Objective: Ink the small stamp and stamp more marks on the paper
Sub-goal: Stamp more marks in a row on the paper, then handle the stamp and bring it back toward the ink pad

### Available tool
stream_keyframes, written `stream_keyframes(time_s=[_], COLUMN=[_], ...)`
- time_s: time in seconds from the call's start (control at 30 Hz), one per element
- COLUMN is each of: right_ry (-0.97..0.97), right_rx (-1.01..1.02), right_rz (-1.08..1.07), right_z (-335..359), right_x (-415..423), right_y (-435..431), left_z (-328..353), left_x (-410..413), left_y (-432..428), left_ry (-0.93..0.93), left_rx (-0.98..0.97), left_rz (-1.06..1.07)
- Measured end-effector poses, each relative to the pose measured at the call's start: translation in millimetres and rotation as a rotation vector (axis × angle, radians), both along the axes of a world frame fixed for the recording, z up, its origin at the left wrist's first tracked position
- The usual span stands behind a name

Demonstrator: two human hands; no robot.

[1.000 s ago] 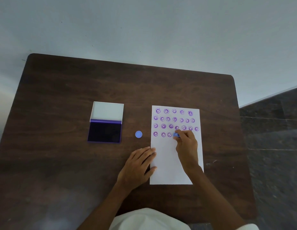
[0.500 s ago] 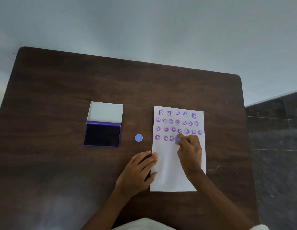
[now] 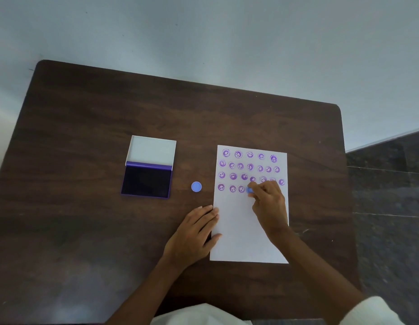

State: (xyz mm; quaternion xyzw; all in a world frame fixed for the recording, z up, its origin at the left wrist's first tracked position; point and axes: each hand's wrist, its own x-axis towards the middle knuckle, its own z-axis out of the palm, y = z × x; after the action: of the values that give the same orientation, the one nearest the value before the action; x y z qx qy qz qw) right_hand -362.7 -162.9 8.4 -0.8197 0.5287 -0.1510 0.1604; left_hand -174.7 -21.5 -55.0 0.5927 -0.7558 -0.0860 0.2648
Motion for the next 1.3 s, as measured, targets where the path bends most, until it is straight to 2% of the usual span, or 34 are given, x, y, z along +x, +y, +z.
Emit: stream_keyframes(time_s=[0.2,0.47,0.53,0.6,0.67,0.7,0.77,0.83,0.9,1.07,1.2,1.3], right_ry=[-0.030,0.001,-0.170,-0.433,-0.737,-0.855,-0.941,-0.932,-0.924,-0.724,-0.497,-0.412], right_rx=[-0.031,0.078,0.088,0.058,0.162,0.214,0.262,0.299,0.341,0.383,0.291,0.309], right_rz=[-0.014,-0.008,-0.213,-0.570,-0.857,-0.926,-0.951,-0.925,-0.875,-0.687,-0.452,-0.325], right_z=[-6.5,16.4,26.8,41.4,55.3,60.6,70.5,79.0,82.3,79.6,63.9,49.9], right_x=[-0.6,2.4,-3.4,-16.7,-30.6,-35.8,-41.2,-40.1,-35.7,0.5,49.5,84.8], right_y=[0.1,-2.5,-7.5,-11.3,-13.5,-14.0,-10.3,-1.9,9.5,35.1,46.4,45.6], left_z=[-2.3,5.4,8.3,13.1,18.7,21.9,30.2,38.6,48.1,73.4,84.1,86.9], left_x=[-0.1,2.6,3.5,4.8,7.0,8.2,10.4,11.6,12.4,17.7,25.4,31.0], left_y=[-0.1,-1.8,-2.6,-2.2,-1.9,-1.6,-0.6,-0.1,-1.1,-16.8,-29.5,-35.6], left_ry=[0.006,0.049,0.066,0.094,0.105,0.114,0.152,0.229,0.356,0.743,0.921,0.996], left_rx=[-0.007,0.013,0.039,0.068,0.078,0.082,0.090,0.106,0.139,0.248,0.400,0.487], left_rz=[-0.009,-0.021,-0.025,-0.026,-0.039,-0.044,-0.029,0.047,0.213,0.662,0.760,0.756])
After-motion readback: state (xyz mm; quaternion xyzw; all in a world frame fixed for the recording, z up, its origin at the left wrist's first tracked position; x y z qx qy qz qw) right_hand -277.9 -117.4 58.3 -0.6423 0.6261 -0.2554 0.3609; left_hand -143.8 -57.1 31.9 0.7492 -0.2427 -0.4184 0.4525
